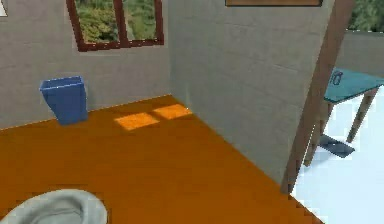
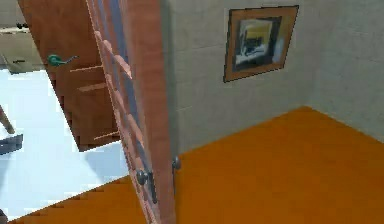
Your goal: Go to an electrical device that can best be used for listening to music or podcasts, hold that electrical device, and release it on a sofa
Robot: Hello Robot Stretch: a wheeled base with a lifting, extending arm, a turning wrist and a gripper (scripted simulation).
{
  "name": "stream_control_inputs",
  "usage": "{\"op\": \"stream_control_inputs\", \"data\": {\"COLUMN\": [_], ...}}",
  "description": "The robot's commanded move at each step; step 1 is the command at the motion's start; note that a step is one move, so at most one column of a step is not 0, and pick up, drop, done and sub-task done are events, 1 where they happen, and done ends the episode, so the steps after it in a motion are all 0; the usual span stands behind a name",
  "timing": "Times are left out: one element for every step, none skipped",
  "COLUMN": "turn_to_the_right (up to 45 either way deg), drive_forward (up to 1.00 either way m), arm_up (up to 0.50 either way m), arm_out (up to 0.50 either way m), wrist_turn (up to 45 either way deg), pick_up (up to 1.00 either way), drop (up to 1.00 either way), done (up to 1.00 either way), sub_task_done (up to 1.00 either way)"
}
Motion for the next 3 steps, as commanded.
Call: {"op": "stream_control_inputs", "data": {"turn_to_the_right": [-45.0,-45.0,-27.0], "drive_forward": [0.0,0.0,0.0], "arm_up": [0.0,0.0,0.0], "arm_out": [0.0,0.0,0.0], "wrist_turn": [0.0,0.0,0.0], "pick_up": [0.0,0.0,0.0], "drop": [0.0,0.0,0.0], "done": [0.0,0.0,0.0], "sub_task_done": [0.0,0.0,0.0]}}
